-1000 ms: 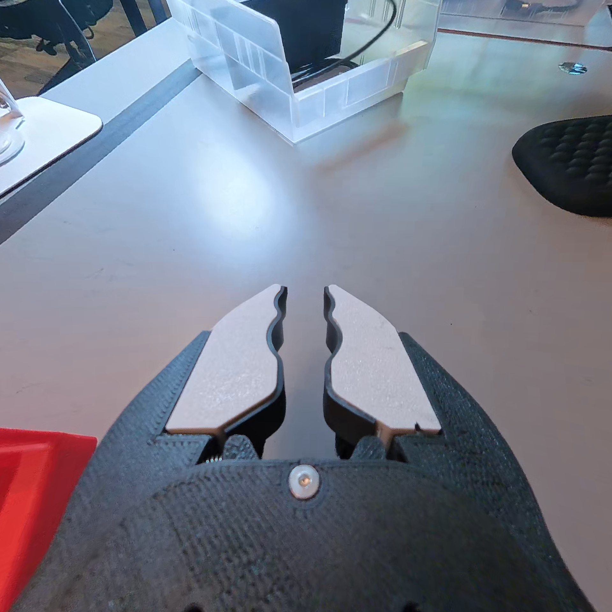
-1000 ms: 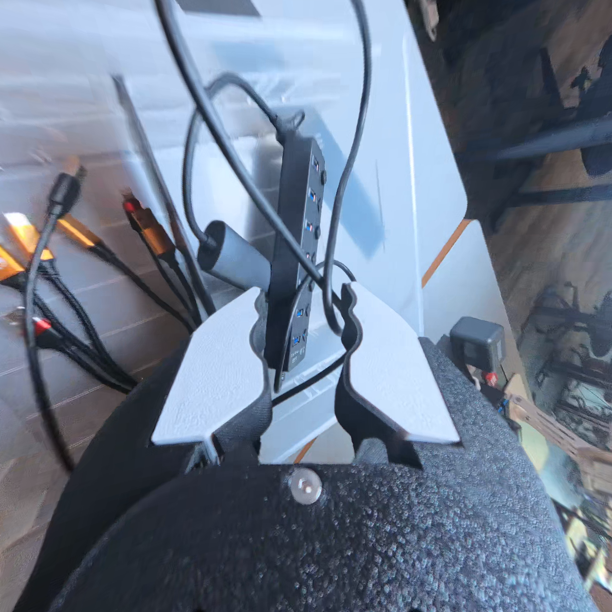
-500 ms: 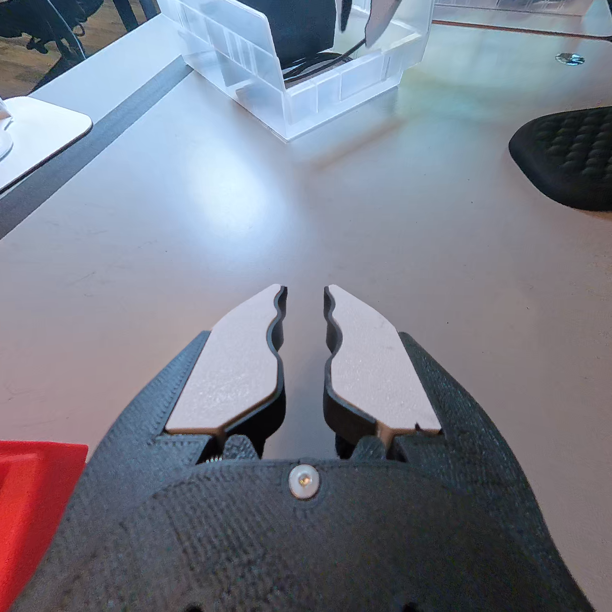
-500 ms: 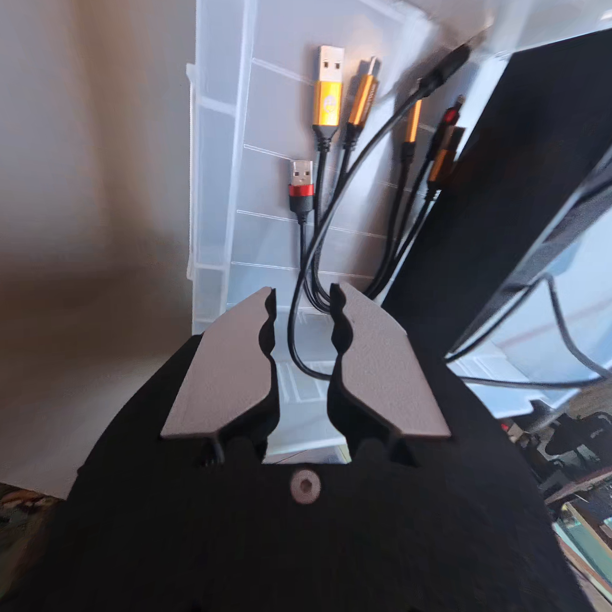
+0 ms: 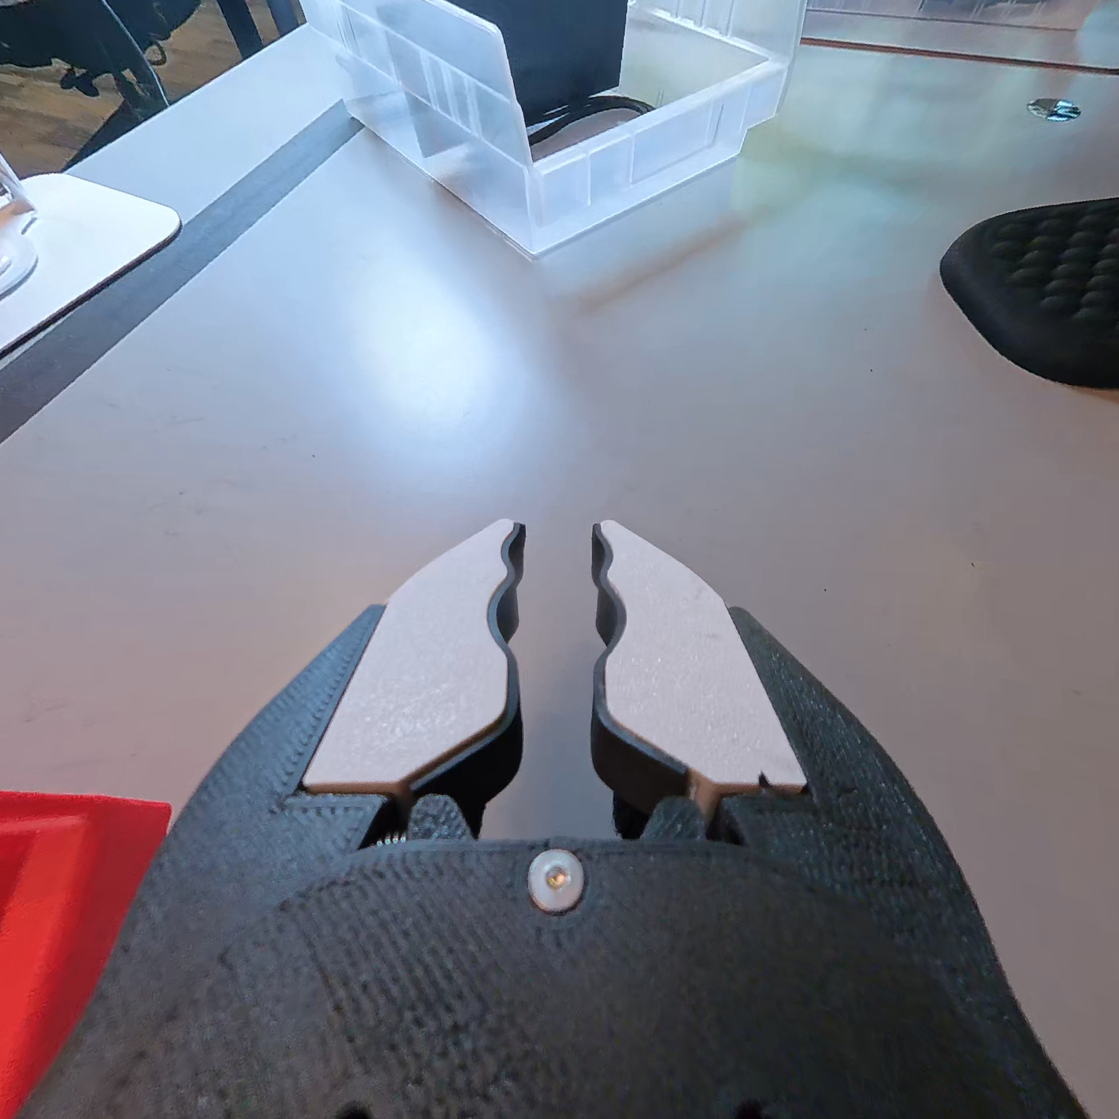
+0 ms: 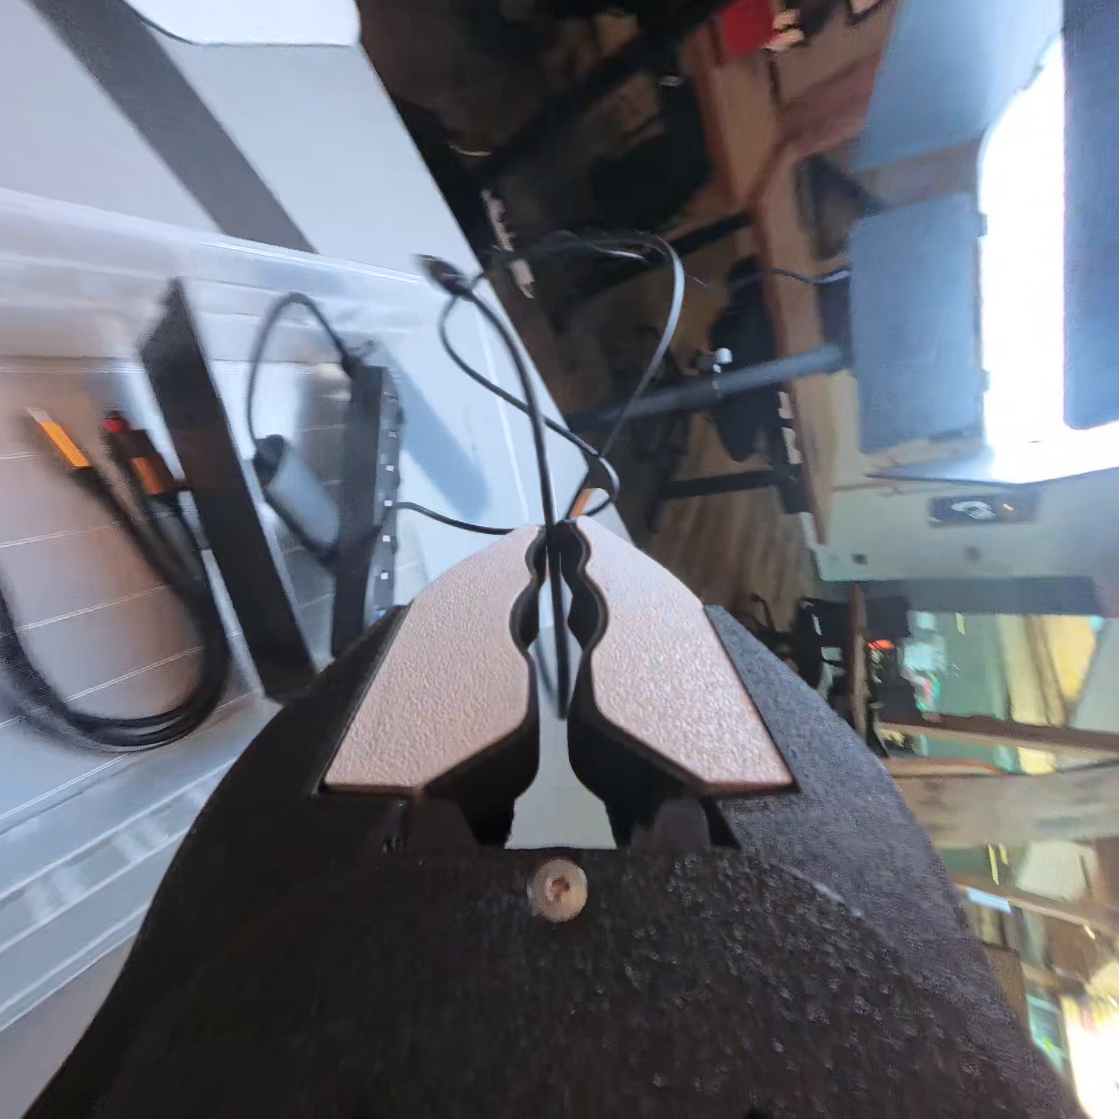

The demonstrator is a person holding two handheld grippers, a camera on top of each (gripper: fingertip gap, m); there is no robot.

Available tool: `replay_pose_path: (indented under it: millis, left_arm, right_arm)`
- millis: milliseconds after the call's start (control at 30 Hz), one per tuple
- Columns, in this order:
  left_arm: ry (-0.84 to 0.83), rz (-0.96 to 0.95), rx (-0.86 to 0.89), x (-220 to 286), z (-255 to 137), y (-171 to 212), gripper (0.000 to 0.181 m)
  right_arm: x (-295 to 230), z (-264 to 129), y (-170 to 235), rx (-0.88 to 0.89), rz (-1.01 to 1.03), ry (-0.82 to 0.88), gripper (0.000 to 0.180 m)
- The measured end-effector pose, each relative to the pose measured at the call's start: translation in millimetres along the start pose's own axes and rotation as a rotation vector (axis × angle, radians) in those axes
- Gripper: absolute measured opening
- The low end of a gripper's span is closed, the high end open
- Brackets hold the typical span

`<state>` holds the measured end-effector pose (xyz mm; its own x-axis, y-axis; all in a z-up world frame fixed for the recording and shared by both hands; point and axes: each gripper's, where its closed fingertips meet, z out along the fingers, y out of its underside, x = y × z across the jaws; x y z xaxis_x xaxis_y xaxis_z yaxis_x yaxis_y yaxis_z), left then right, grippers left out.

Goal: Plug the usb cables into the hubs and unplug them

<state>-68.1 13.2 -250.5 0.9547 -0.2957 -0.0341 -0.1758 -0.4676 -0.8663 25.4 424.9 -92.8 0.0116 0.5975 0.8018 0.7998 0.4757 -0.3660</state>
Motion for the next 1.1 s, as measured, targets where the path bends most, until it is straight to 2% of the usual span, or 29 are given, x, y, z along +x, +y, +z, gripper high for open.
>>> replay_pose_path:
  millis: [67,200,300,400,500,600,700,800,900,967,1000,1100]
  left_arm:
    - [-0.004,-0.001,-0.002,-0.7,-0.2,0.6,0.021]
    - [-0.006,-0.012,-0.003,-3.4,-0.3,2.3,0.021]
    - [-0.001,-0.021,-0.011,-4.7,1.1,5.5,0.021]
    - [0.005,-0.024,-0.018,-4.8,2.5,7.9,0.021]
    - [0.002,-0.019,-0.012,-5.1,1.1,6.5,0.021]
    - [-0.014,-0.020,0.012,-8.3,-3.0,0.8,0.024]
    - [-0.052,-0.036,0.026,-16.5,-8.9,-4.1,0.029]
    - [-0.146,-0.031,-0.012,-33.7,-21.3,-4.8,0.035]
    - [-0.310,0.025,-0.169,-62.5,-48.1,4.7,0.042]
    - [-0.434,0.061,-0.308,-84.9,-73.4,19.5,0.047]
    - [-0.470,0.059,-0.379,-92.8,-85.1,30.1,0.050]
    - [-0.534,0.049,-0.564,-109.3,-112.5,65.1,0.057]
  right_arm:
    - [-1.9,20.0,15.4,-0.057,0.000,0.008,0.005]
    - [-51.8,60.0,36.5,-0.127,-0.089,-0.129,0.005]
    - [-92.6,73.5,42.7,-0.170,-0.118,-0.269,0.007]
    - [-101.1,77.4,46.5,-0.207,-0.081,-0.299,0.012]
    - [-96.6,62.1,32.1,-0.134,0.050,-0.328,0.038]
    - [-102.7,25.8,5.2,0.009,0.172,-0.383,0.060]
    - [-138.4,-14.6,-11.9,0.082,0.160,-0.478,0.063]
    - [-200.2,-41.0,-9.0,0.019,0.044,-0.620,0.069]
    - [-243.3,-38.6,5.7,-0.098,-0.128,-0.608,0.067]
    - [-251.7,-25.6,9.8,-0.129,-0.216,-0.519,0.036]
    - [-255.0,-21.6,8.4,-0.117,-0.245,-0.492,0.032]
    - [-257.0,-20.6,3.0,-0.099,-0.277,-0.452,0.032]
